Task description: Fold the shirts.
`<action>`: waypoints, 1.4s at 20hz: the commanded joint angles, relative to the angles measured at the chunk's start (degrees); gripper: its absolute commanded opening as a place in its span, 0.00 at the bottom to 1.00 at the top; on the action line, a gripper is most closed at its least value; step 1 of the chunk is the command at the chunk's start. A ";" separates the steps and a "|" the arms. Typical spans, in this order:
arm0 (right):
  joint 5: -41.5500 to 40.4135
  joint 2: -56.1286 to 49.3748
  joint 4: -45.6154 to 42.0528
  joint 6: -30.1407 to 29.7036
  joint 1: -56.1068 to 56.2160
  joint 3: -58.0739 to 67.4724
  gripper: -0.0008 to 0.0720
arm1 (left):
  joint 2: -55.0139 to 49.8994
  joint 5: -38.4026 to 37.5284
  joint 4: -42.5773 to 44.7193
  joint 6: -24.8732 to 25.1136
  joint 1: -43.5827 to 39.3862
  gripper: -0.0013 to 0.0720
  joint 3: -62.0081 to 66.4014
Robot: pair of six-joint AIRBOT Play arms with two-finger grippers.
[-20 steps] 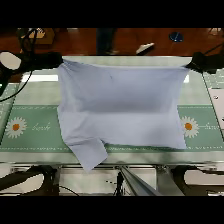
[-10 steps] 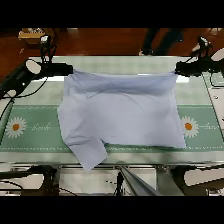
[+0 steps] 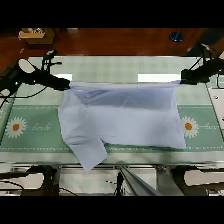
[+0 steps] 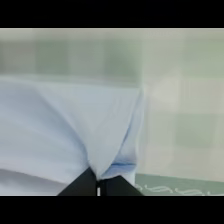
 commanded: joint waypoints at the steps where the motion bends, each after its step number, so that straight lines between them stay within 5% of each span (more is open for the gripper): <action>1: 4.48 -0.52 -1.70 0.70 0.22 -2.95 0.04 | -2.16 -4.72 0.70 -0.94 -0.35 0.04 -0.02; 6: 0.20 -0.59 -1.51 0.66 0.22 -8.70 0.05 | -4.26 -6.23 0.66 -1.33 -0.33 0.05 0.15; 7: 0.81 -0.26 -0.96 0.24 0.15 -8.37 0.13 | -4.02 -7.72 0.70 -1.31 -0.11 0.14 1.01; 8: 3.19 0.37 -0.92 -0.92 -0.09 -7.30 0.33 | -3.93 -10.60 0.74 -1.31 0.39 0.30 2.62; 10: 12.87 2.89 -1.03 -3.15 -0.63 -4.52 0.49 | -2.93 -19.76 0.70 -1.27 2.75 0.60 6.27; 13: 19.58 11.10 -0.81 -2.82 -2.27 -5.57 0.49 | 3.10 -26.32 0.24 -1.44 9.01 0.61 3.32; 16: 13.64 20.74 -4.17 -2.91 -6.27 -16.15 0.50 | 11.80 -26.58 -1.27 0.37 16.22 0.62 -8.87; 19: 11.37 26.10 2.78 -6.54 -13.00 -29.29 0.59 | 18.60 -29.44 -5.44 6.21 23.26 0.65 -22.99; 20: 10.34 26.99 5.70 -8.11 -14.99 -32.94 0.60 | 19.71 -31.15 -7.21 8.07 25.27 0.68 -26.82; 22: 9.81 27.30 9.90 -10.40 -17.55 -37.40 0.60 | 20.02 -33.57 -7.98 9.44 28.02 0.91 -31.78; 28: 8.50 27.32 9.86 -11.39 -18.27 -39.60 0.60 | 19.87 -30.60 -4.44 10.95 29.09 0.94 -39.74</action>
